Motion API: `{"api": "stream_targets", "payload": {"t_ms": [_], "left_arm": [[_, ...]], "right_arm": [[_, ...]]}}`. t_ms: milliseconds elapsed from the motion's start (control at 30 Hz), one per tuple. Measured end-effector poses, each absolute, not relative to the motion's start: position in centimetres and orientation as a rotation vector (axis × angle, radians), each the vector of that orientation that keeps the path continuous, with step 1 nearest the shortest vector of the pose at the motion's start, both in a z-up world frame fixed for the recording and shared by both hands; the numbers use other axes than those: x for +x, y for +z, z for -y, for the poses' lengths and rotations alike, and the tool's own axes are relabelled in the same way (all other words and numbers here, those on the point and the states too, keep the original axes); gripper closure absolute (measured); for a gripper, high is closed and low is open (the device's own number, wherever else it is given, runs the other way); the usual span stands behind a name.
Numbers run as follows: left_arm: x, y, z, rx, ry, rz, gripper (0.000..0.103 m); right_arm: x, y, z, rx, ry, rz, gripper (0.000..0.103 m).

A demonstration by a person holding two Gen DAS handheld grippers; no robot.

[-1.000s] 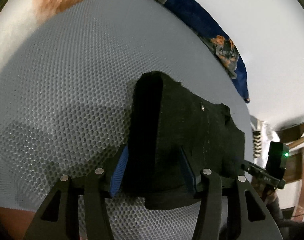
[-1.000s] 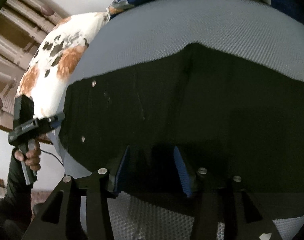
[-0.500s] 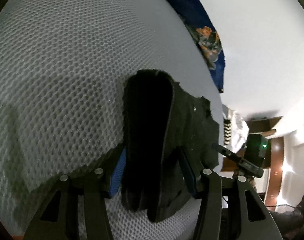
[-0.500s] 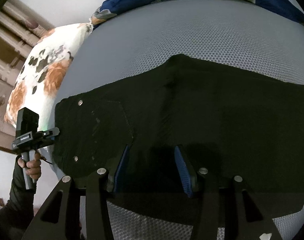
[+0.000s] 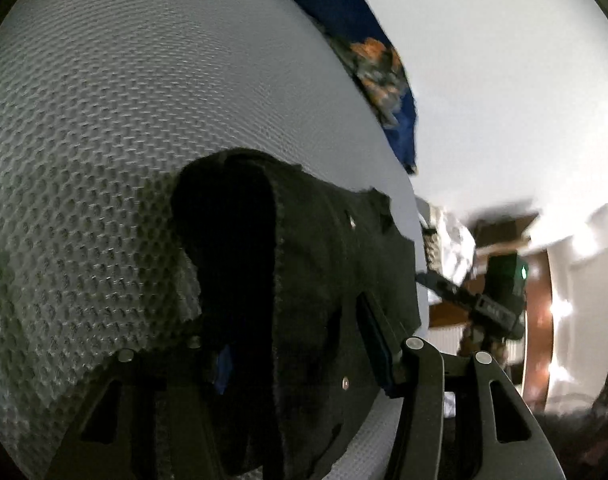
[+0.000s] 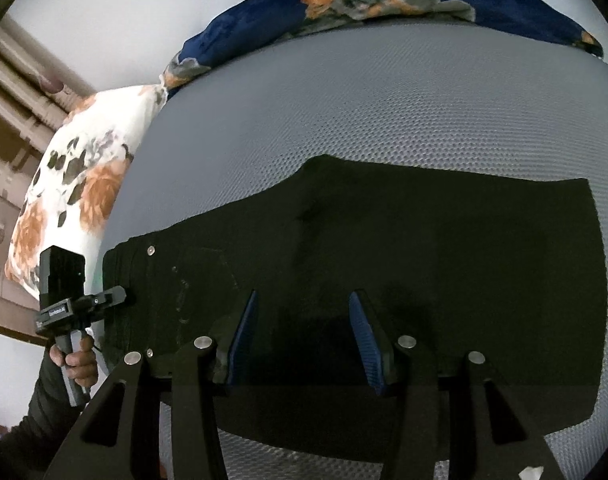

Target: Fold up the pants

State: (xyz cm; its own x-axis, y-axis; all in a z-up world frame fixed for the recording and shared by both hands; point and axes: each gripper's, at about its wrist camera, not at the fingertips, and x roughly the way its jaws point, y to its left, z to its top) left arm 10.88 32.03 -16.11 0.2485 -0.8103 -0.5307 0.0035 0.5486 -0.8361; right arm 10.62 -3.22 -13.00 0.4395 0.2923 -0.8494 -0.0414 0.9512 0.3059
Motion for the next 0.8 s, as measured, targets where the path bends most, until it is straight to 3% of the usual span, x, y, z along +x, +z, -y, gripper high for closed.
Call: {"api": "stream_targets", "payload": {"t_ms": [267,500,800], "left_arm": [[9.1,-12.6,-30.4,-0.786,-0.47,-1.174,0.077],[8.3,-7.1,-26.6,-0.872,-0.551,-1.1,0.078],[10.8,-2.6,-15.9,-0.806,-0.607,-1.068,0.079]], "right_arm": [[9.4,-11.8,5.8,0.29,0.188,-1.039,0.057],[7.7,-10.8,10.4,0.372,0.163,-0.966,0.057],[4.4,-10.3,17.3,0.413,0.106,-0.896,0.055]]}}
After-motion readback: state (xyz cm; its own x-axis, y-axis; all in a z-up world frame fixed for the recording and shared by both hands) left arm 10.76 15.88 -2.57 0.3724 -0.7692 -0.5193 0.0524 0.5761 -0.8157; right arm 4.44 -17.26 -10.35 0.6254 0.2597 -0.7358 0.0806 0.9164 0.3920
